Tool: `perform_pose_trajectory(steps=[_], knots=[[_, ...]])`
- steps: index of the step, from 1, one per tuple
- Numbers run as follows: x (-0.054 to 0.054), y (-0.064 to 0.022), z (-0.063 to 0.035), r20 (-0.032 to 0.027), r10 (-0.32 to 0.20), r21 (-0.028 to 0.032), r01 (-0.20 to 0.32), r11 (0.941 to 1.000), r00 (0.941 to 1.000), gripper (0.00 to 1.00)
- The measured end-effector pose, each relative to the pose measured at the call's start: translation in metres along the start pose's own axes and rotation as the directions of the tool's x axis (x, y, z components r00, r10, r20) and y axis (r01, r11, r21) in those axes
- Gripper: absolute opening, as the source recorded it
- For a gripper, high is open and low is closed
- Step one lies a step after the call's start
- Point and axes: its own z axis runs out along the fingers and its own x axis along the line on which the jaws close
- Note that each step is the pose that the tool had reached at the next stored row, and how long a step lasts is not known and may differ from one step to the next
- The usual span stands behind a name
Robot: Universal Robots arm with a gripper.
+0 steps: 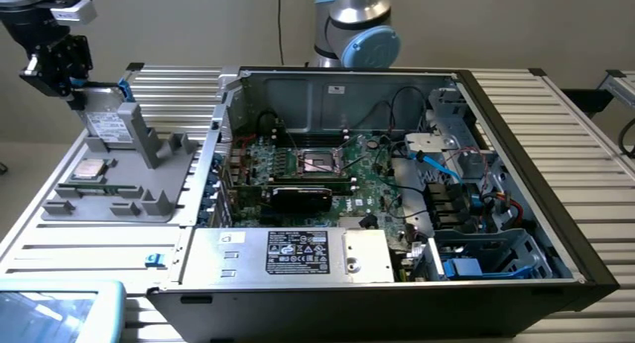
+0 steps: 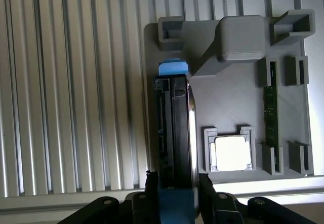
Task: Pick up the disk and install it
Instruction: 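Pick up the disk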
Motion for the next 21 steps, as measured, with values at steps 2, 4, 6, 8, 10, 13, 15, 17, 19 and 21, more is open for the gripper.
perform_pose_trajectory(steps=[2, 4, 6, 8, 10, 13, 15, 17, 19, 21], knots=[[0.0000, 0.0000, 0.0000, 0.0000, 0.000, -0.0001, 0.000, 1.0000, 1.0000, 0.43], [0.0001, 0.0004, 0.0001, -0.0001, 0.000, -0.0002, 0.000, 1.0000, 1.0000, 0.43], [0.0001, 0.0009, 0.0000, 0.0000, 0.000, -0.0001, 0.000, 1.0000, 1.0000, 0.43], [0.0001, 0.0013, 0.0000, 0.0000, 0.000, 0.0000, 0.000, 1.0000, 1.0000, 0.43], [0.0001, 0.0017, 0.0000, 0.0000, 0.000, -0.0001, 0.000, 1.0000, 1.0000, 0.43], [0.0001, 0.0017, 0.0000, 0.0000, 0.000, 0.0000, 0.000, 1.0000, 1.0000, 0.43], [0.0001, 0.0017, 0.0000, 0.0001, 0.000, 0.0000, 0.000, 1.0000, 1.0000, 0.41], [0.0001, 0.0017, 0.0000, 0.0000, 0.000, 0.0000, 0.000, 1.0000, 1.0000, 0.37], [0.0001, 0.0017, 0.0000, 0.0000, 0.000, 0.0000, 0.000, 1.0000, 1.0000, 0.37], [0.0001, 0.0017, 0.0000, 0.0000, 0.000, 0.0000, 0.000, 1.0000, 1.0000, 0.37]])
